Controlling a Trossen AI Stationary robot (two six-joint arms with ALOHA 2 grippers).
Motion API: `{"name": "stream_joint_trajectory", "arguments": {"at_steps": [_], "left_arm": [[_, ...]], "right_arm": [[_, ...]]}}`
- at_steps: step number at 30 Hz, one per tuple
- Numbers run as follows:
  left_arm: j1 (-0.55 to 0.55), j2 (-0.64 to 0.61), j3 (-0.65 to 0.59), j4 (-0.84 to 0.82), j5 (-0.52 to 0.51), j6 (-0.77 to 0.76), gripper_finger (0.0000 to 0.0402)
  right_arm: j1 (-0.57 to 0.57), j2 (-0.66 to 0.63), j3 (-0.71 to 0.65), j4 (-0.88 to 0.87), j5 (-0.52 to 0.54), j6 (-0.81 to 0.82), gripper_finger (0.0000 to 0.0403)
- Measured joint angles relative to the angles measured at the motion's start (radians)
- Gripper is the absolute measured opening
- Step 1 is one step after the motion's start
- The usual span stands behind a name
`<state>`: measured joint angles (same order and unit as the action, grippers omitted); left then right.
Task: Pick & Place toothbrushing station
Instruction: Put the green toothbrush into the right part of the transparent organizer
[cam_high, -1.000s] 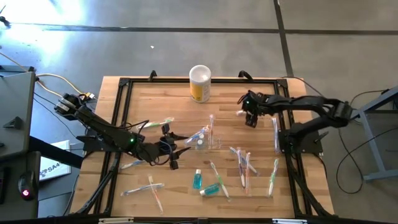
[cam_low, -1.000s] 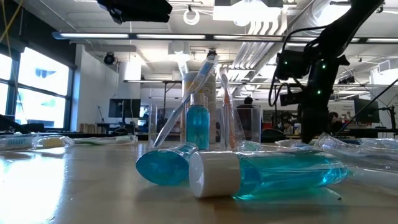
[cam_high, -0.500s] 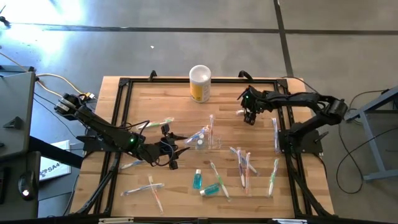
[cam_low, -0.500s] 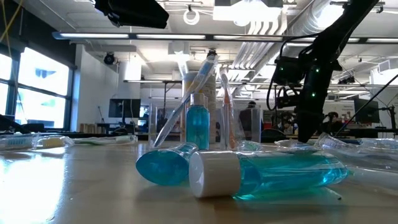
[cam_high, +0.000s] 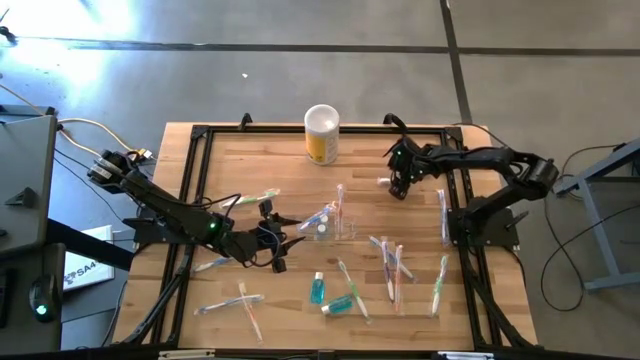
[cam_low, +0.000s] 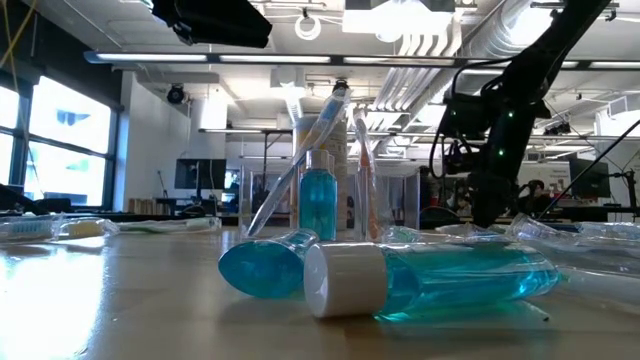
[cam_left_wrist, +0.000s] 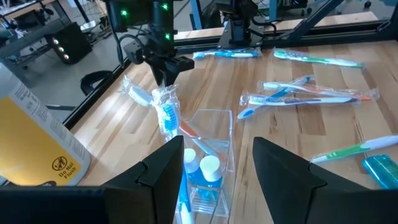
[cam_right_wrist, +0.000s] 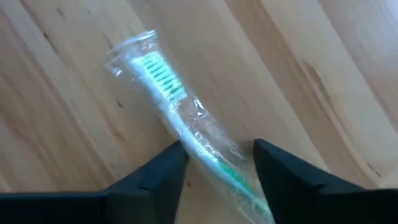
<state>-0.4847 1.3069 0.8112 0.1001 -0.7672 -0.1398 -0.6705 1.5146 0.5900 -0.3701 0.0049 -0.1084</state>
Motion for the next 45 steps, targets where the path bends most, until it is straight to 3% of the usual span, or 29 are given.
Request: {"name": "stream_joint_trajectory", "arguments": {"at_steps": [7, 13, 15, 21, 29, 32, 38, 41, 45], "left_arm": [[0.0, 0.0, 0.0, -0.001, 0.0, -0.015, 0.0187], [0.0, 0.0, 0.0, -0.05, 0.0, -0.041, 0.0187], [0.0, 0.0, 0.0, -0.055, 0.0, -0.048, 0.0187], [0.0, 0.0, 0.0, -0.054, 0.0, -0.049, 0.0187], [0.0, 0.0, -0.001, -0.053, 0.0, -0.05, 0.0187], [0.0, 0.0, -0.001, -0.053, 0.0, -0.053, 0.0187], [0.0, 0.0, -0.001, -0.051, 0.0, -0.053, 0.0187], [0.0, 0.0, -0.001, -0.051, 0.0, -0.053, 0.0187], [0.0, 0.0, -0.001, -0.051, 0.0, -0.053, 0.0187]], "right_arm": [[0.07, 0.0, -0.002, 0.024, 0.002, 0.008, 0.002], [0.189, -0.047, -0.01, 0.024, 0.151, 0.068, 0.0018], [0.237, -0.094, -0.015, 0.003, 0.155, 0.098, 0.0014], [0.422, -0.318, -0.012, 0.015, 0.211, 0.177, 0.0013], [0.71, -0.608, -0.011, 0.029, 0.429, 0.376, 0.0013], [0.834, -0.672, -0.011, 0.084, 0.46, 0.398, 0.0013], [1.053, -0.659, -0.078, 0.49, 0.533, 0.29, 0.0013], [1.105, -0.583, -0.16, 0.82, 0.622, 0.199, 0.0013], [1.114, -0.427, -0.271, 1.294, 0.615, 0.075, 0.0013]]}}
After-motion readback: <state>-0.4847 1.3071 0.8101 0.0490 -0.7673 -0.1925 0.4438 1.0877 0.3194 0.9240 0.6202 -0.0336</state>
